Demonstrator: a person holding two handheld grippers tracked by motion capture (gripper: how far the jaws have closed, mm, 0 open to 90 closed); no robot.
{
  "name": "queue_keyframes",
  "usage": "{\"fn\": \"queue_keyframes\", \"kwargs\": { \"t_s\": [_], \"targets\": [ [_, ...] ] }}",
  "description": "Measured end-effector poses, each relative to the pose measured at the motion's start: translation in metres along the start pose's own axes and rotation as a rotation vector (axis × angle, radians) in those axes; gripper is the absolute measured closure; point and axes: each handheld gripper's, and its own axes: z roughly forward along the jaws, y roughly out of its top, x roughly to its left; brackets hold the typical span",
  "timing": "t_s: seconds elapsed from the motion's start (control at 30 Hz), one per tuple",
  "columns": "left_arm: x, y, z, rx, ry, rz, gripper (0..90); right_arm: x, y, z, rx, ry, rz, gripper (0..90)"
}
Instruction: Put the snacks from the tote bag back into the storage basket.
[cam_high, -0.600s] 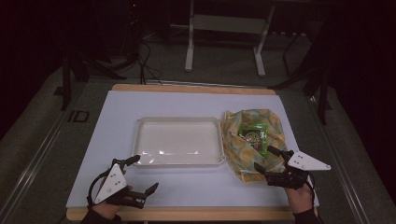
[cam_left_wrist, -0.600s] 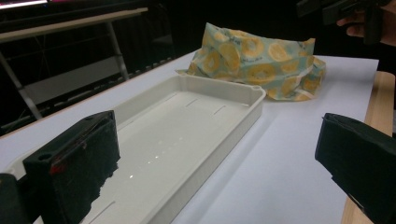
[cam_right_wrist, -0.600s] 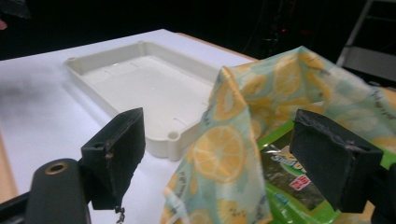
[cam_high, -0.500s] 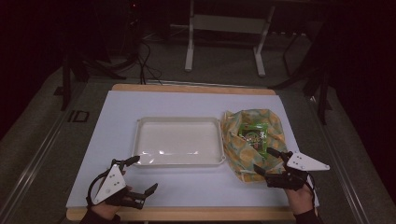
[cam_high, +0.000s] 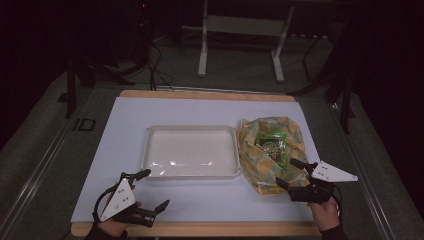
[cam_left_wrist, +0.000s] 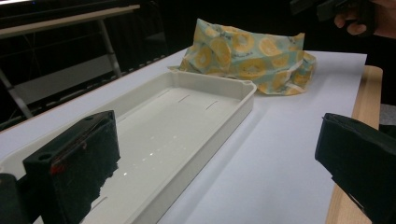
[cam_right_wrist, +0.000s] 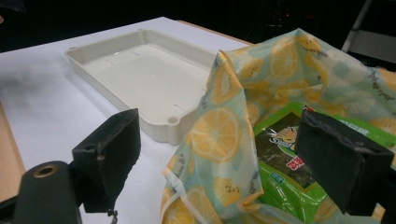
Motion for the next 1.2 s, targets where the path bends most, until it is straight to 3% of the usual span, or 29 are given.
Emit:
{"fn": "queue_keyframes", "kwargs": {
  "t_s": [0.3, 0.4, 0.47, 0.67, 0.73, 0.93, 1.2],
  "targets": [
    [-0.001, 0.002, 0.000, -0.030, -0.020, -0.005, 0.4, 0.008, 0.009, 0.000, -0.015, 0.031, -0.015, 13.4],
    [-0.002, 0.003, 0.000, -0.038, -0.019, -0.009, 0.4, 0.013, 0.013, 0.000, -0.022, 0.000, -0.027, 13.4],
    [-0.002, 0.003, 0.000, -0.040, -0.018, -0.007, 0.4, 0.014, 0.015, -0.001, -0.039, 0.026, -0.020, 12.8],
    [-0.002, 0.003, 0.001, -0.030, -0.024, 0.001, 0.4, 0.019, 0.024, -0.004, -0.063, 0.030, -0.036, 12.9],
    [-0.003, 0.003, 0.002, -0.025, -0.025, 0.003, 0.4, 0.021, 0.028, -0.004, -0.054, 0.017, -0.065, 12.9],
    [-0.003, 0.003, 0.003, -0.015, -0.031, 0.002, 0.3, 0.020, 0.033, -0.007, -0.067, 0.016, -0.065, 12.9],
    [-0.004, 0.003, 0.003, -0.008, -0.032, 0.010, 0.3, 0.016, 0.046, -0.018, -0.083, -0.036, -0.073, 13.8]
  ]
}}
